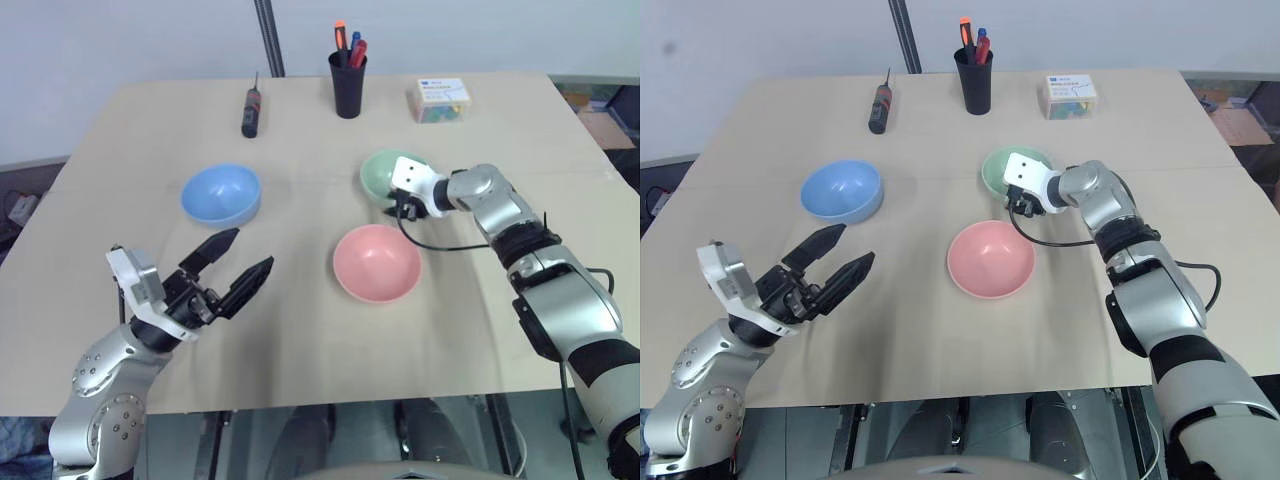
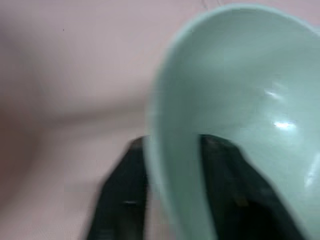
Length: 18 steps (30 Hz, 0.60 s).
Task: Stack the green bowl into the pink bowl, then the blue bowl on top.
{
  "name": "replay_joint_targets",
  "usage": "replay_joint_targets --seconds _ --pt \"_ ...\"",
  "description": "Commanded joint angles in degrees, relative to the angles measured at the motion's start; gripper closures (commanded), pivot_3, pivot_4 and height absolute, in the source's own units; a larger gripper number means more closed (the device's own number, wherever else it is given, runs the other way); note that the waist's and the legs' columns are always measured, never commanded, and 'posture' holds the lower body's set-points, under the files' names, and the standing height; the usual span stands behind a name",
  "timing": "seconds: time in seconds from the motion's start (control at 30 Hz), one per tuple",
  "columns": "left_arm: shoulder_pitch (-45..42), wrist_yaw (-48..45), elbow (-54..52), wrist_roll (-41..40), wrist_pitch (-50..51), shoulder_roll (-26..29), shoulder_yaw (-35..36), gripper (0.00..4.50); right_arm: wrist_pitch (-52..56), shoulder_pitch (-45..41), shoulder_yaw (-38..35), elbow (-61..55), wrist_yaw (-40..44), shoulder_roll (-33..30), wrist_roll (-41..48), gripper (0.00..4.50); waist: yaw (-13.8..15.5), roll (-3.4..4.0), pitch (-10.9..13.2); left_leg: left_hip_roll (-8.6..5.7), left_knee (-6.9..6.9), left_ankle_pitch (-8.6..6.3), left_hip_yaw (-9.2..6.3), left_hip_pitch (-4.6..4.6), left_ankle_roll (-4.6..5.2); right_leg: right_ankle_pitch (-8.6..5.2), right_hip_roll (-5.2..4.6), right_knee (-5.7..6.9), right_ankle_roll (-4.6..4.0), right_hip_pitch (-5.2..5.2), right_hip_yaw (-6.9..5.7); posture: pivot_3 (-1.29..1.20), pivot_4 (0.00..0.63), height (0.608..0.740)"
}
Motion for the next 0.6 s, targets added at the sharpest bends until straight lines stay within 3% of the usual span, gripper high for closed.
replay_joint_targets --seconds 0.03,0.13,0.27,0.47,0.6 --pt "-0.4 -1.4 -0.7 0.3 -0.7 0.9 -0.3 0.0 -2.0 -1.4 -1.5 -2.9 1.4 -0.8 0.2 4.48 0.0 0.0 0.0 0.0 0.0 0.0 0.0 0.01 0.0 0.0 0.0 0.0 0.0 0.0 0.0 0.0 0.15 0.74" --pt "-1.0 -1.2 -0.5 -0.1 -0.4 1.1 -0.1 0.0 -2.7 1.2 -2.7 -10.5 4.9 -2.6 2.1 4.48 0.0 0.03 0.0 0.0 0.0 0.0 0.01 0.0 0.0 0.0 0.0 0.0 0.0 -0.01 0.01 0.0 0.15 0.74" --pt "-1.1 -1.6 0.0 -0.3 0.0 1.6 0.1 0.0 0.5 7.4 -5.7 -29.4 11.2 -6.0 8.6 4.48 0.1 0.03 0.0 0.02 -0.06 -0.01 -0.02 -0.02 0.01 0.0 0.0 -0.03 0.0 -0.02 0.0 0.0 0.15 0.74" --pt "-2.9 -2.5 2.0 -0.8 0.9 2.8 -0.2 0.0 11.7 19.0 -8.9 -60.5 22.0 -13.8 23.6 4.48 0.3 0.02 0.0 0.1 -0.06 -0.02 -0.09 -0.07 0.02 0.0 -0.04 -0.08 0.01 0.0 -0.05 0.0 0.15 0.74" --pt "-4.3 -4.1 3.6 -0.5 1.5 3.6 -1.2 0.0 18.8 25.9 -9.0 -73.9 24.2 -19.2 29.2 4.48 0.5 0.01 0.0 0.11 -0.05 -0.02 -0.19 -0.06 0.03 0.0 -0.06 -0.09 0.01 0.07 -0.13 0.0 0.15 0.74"
